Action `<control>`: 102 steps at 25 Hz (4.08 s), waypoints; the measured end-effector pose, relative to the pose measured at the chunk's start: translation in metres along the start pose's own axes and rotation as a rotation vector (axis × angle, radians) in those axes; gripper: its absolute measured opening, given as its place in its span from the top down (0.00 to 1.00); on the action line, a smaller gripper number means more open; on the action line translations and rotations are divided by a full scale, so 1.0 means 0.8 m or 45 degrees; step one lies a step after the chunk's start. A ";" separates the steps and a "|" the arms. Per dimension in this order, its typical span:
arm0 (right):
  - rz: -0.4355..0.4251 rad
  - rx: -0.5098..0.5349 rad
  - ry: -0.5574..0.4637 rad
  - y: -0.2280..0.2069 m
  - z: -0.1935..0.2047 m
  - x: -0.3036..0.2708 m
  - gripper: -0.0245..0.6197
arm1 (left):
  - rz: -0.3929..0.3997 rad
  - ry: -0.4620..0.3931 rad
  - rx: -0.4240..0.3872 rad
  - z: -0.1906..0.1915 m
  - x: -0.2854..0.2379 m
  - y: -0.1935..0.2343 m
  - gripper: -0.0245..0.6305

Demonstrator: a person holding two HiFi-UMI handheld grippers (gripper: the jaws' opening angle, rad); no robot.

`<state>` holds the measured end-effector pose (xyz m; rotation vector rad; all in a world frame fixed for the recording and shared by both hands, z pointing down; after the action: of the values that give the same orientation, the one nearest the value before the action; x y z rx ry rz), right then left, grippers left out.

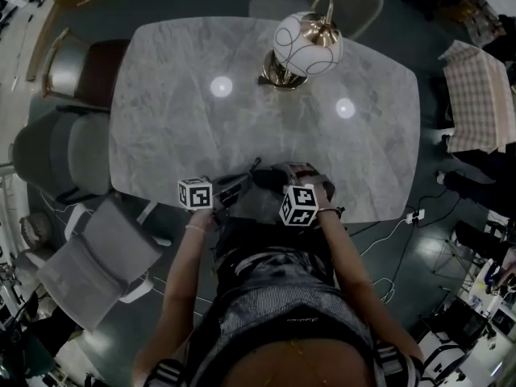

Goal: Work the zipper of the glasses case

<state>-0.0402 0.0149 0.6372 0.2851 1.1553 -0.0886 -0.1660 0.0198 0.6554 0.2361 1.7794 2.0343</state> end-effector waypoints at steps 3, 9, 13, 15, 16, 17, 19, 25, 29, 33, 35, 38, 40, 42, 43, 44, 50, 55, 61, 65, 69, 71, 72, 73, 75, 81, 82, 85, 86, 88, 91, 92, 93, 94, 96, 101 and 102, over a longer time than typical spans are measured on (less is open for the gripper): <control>-0.005 0.030 0.022 0.004 -0.003 -0.005 0.48 | -0.031 -0.006 0.023 0.003 0.003 0.003 0.95; -0.002 0.004 0.020 0.002 -0.002 -0.008 0.49 | -0.104 -0.035 0.037 0.004 0.005 0.010 0.95; 0.004 -0.007 0.014 0.000 -0.002 -0.009 0.49 | -0.130 0.007 -0.042 -0.005 -0.004 -0.010 0.95; 0.005 -0.012 0.012 0.000 -0.002 -0.009 0.49 | -0.156 0.040 -0.081 -0.009 -0.009 -0.018 0.95; 0.006 -0.014 0.012 0.000 -0.002 -0.010 0.49 | -0.173 0.056 -0.097 -0.010 -0.011 -0.020 0.95; 0.005 -0.018 0.011 -0.001 -0.001 -0.010 0.49 | -0.187 0.073 -0.113 -0.011 -0.014 -0.023 0.95; 0.001 -0.024 0.011 0.000 -0.001 -0.011 0.49 | -0.194 0.102 -0.138 -0.012 -0.020 -0.029 0.95; -0.005 -0.032 0.007 -0.001 -0.001 -0.012 0.49 | -0.238 0.157 -0.204 -0.012 -0.039 -0.043 0.95; -0.005 -0.041 0.004 -0.002 0.000 -0.012 0.49 | -0.273 0.171 -0.232 -0.012 -0.044 -0.045 0.95; 0.007 -0.041 -0.001 -0.005 0.000 -0.012 0.49 | -0.287 0.180 -0.252 -0.013 -0.046 -0.048 0.95; 0.012 -0.048 -0.002 -0.005 0.000 -0.012 0.49 | -0.280 0.170 -0.246 -0.013 -0.048 -0.049 0.95; 0.023 -0.053 -0.003 -0.006 0.000 -0.011 0.49 | -0.275 0.170 -0.259 -0.011 -0.052 -0.054 0.95; 0.017 -0.052 -0.010 -0.005 0.000 -0.012 0.49 | -0.295 0.159 -0.253 -0.012 -0.053 -0.052 0.95; 0.006 -0.058 -0.027 -0.003 0.001 -0.012 0.49 | -0.301 0.132 -0.228 -0.012 -0.053 -0.050 0.95; 0.004 -0.070 -0.039 -0.002 0.001 -0.011 0.49 | -0.302 0.122 -0.227 -0.011 -0.052 -0.049 0.95; 0.004 -0.088 -0.052 -0.001 0.003 -0.009 0.49 | -0.306 0.119 -0.235 -0.011 -0.051 -0.049 0.95; 0.003 -0.228 -0.090 -0.001 0.030 0.023 0.49 | -0.317 0.134 -0.256 -0.009 -0.048 -0.050 0.95; -0.010 -0.217 -0.110 0.000 0.050 0.034 0.49 | -0.317 0.129 -0.248 -0.008 -0.050 -0.050 0.95; -0.017 -0.194 -0.119 0.001 0.049 0.032 0.50 | -0.356 0.131 -0.251 -0.008 -0.055 -0.055 0.95; -0.004 -0.180 -0.104 0.004 0.047 0.032 0.50 | -0.377 0.149 -0.266 -0.005 -0.057 -0.060 0.95; 0.007 -0.196 -0.105 0.003 0.048 0.030 0.50 | -0.407 0.164 -0.299 -0.006 -0.064 -0.063 0.95; 0.013 -0.209 -0.112 0.003 0.049 0.030 0.50 | -0.405 0.169 -0.303 -0.006 -0.067 -0.064 0.95; 0.015 -0.212 -0.114 0.003 0.049 0.030 0.50 | -0.405 0.170 -0.302 -0.006 -0.068 -0.065 0.95; 0.017 -0.215 -0.115 0.003 0.049 0.030 0.50 | -0.407 0.172 -0.304 -0.007 -0.069 -0.065 0.95; 0.017 -0.220 -0.118 0.003 0.048 0.029 0.50 | -0.415 0.179 -0.314 -0.007 -0.070 -0.066 0.95; 0.015 -0.235 -0.127 0.001 0.049 0.029 0.50 | -0.430 0.201 -0.337 -0.007 -0.079 -0.069 0.95; 0.017 -0.235 -0.126 0.001 0.049 0.029 0.50 | -0.425 0.205 -0.338 -0.007 -0.082 -0.070 0.95; 0.019 -0.235 -0.125 0.001 0.049 0.027 0.50 | -0.423 0.220 -0.355 -0.005 -0.090 -0.072 0.95; 0.018 -0.237 -0.126 0.000 0.050 0.027 0.50 | -0.422 0.224 -0.360 -0.005 -0.093 -0.073 0.95; 0.014 -0.247 -0.131 0.000 0.050 0.027 0.50 | -0.425 0.231 -0.367 -0.005 -0.096 -0.074 0.95; 0.016 -0.255 -0.133 0.000 0.051 0.027 0.50 | -0.415 0.256 -0.381 -0.003 -0.102 -0.077 0.95; 0.018 -0.255 -0.132 0.000 0.051 0.027 0.50 | -0.414 0.264 -0.388 -0.002 -0.104 -0.078 0.95; 0.019 -0.255 -0.132 0.000 0.050 0.027 0.50 | -0.414 0.273 -0.396 -0.001 -0.106 -0.079 0.95; 0.019 -0.255 -0.133 0.000 0.050 0.027 0.50 | -0.408 0.284 -0.398 0.001 -0.109 -0.079 0.95; 0.020 -0.251 -0.132 0.000 0.050 0.027 0.50 | -0.375 0.316 -0.389 0.010 -0.122 -0.084 0.95; 0.028 -0.249 -0.136 0.001 0.048 0.028 0.50 | -0.424 0.325 -0.475 0.027 -0.146 -0.095 0.95; 0.032 -0.250 -0.141 0.002 0.048 0.029 0.50 | -0.424 0.318 -0.475 0.028 -0.145 -0.095 0.95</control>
<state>0.0038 0.0075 0.6306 0.1193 1.0418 0.0309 -0.0376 -0.0023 0.6023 -0.4147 1.4111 2.1593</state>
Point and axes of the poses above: the fingertips, and each gripper's own axes: x backward along the fingers, y to its left, z out of its underside, the point moved 5 cm from there along x, backward along the fingers, and after that the axes turned 6 degrees about x, right-handed, at the moved point
